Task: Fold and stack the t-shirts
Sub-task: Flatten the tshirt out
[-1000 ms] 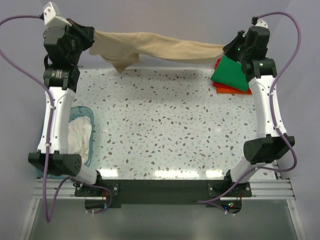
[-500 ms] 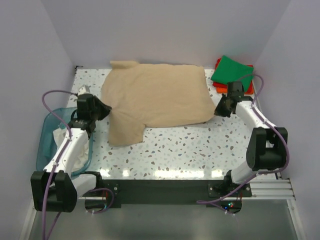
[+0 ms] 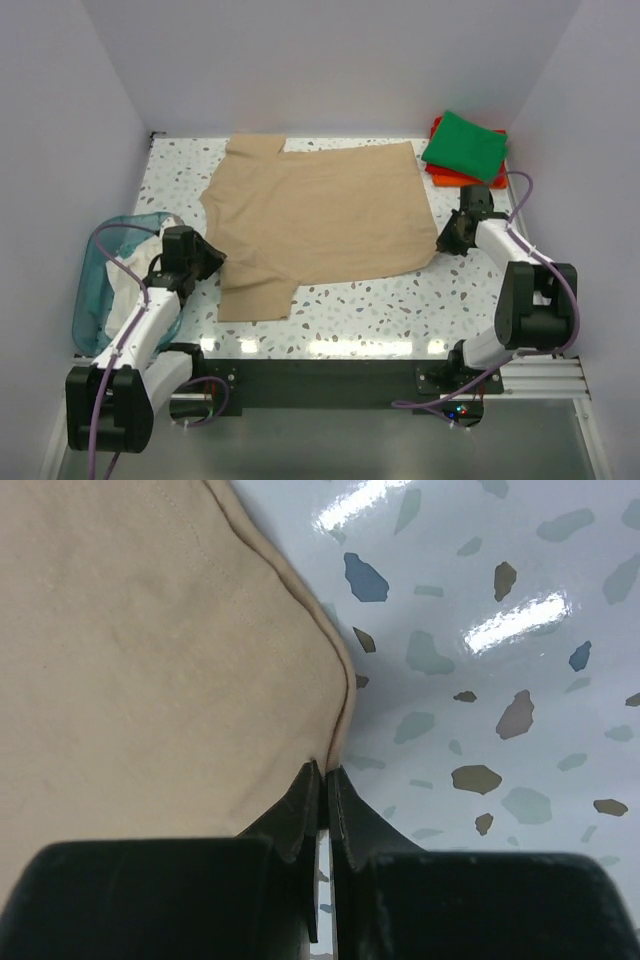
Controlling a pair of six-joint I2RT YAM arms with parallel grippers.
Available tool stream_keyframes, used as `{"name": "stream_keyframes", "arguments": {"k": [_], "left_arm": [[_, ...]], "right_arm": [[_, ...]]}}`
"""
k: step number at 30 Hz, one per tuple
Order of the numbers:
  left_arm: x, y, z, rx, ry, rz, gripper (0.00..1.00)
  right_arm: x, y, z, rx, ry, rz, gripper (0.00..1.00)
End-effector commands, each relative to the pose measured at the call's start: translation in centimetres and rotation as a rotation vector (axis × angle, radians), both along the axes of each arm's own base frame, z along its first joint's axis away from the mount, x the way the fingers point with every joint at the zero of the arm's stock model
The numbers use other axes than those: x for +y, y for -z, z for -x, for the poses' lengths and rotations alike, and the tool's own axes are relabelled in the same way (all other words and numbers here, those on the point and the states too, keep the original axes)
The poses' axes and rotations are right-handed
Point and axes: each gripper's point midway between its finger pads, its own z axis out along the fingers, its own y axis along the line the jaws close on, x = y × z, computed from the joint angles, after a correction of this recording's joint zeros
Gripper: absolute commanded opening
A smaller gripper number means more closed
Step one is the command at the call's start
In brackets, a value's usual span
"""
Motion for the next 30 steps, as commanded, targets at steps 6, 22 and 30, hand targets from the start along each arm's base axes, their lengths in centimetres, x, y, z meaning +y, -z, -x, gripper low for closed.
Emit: {"name": "stream_keyframes", "arguments": {"k": [6,22,30], "left_arm": [[0.0,-0.5,1.1,-0.034,0.002,-0.019,0.57],[-0.2,0.0,3.9,-0.024,-0.090,-0.106,0.70],[0.6,-6.7,1.9,-0.124,-0.110,-0.159,0.76]], "right_arm": [[-0.3,-2.5,-0.4,-0.093,0.000,0.017,0.11],[16.0,-7.9,4.6,-0.305,-0.453,-0.050,0.59],[30.0,-5.8,10.9,-0.340,-0.762,-0.035,0.57]]}}
